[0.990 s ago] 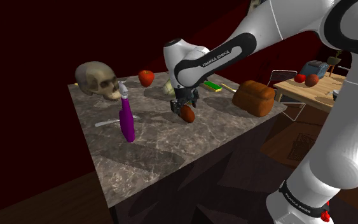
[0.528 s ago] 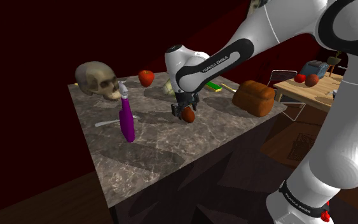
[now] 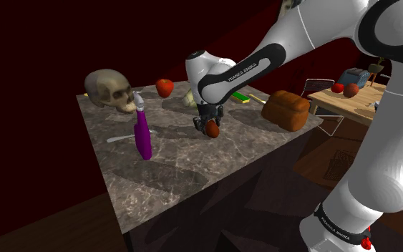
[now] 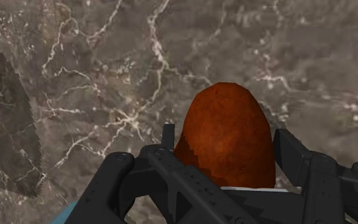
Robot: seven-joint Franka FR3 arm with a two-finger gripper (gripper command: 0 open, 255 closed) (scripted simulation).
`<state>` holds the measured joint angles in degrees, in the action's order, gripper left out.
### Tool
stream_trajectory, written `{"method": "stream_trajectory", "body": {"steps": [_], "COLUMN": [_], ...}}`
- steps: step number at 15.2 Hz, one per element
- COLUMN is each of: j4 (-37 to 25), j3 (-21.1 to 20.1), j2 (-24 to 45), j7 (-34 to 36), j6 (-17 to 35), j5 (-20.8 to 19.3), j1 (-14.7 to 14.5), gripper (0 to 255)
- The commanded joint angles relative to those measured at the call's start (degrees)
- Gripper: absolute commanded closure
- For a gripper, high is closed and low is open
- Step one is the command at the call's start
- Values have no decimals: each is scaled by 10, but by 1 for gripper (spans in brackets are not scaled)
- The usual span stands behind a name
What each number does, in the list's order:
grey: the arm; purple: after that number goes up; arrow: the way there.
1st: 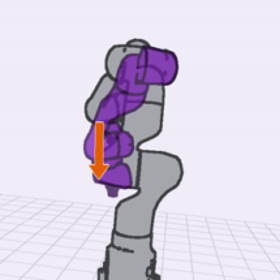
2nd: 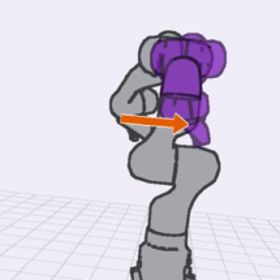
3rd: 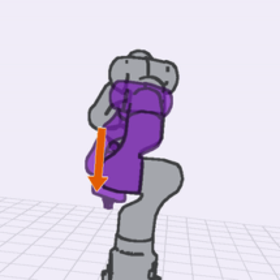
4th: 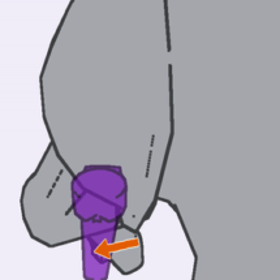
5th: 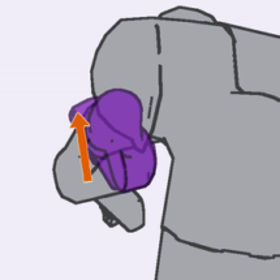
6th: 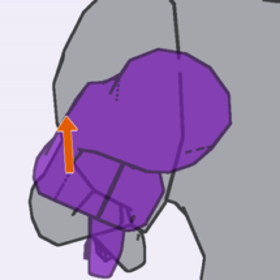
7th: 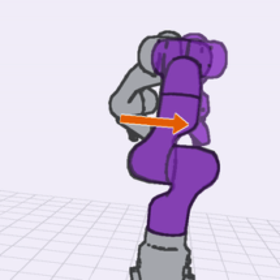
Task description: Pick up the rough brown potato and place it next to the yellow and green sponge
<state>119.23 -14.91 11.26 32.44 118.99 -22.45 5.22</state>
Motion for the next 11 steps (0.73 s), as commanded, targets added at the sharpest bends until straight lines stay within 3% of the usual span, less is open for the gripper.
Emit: {"method": "stream_trajectory", "body": {"steps": [1,11], "j4": [0,-12], "j3": [0,-3], "j2": [1,-21], "j7": [0,-15], "j6": [0,-31], "j5": [0,13], "j1": [0,1], "gripper": [255,255]}}
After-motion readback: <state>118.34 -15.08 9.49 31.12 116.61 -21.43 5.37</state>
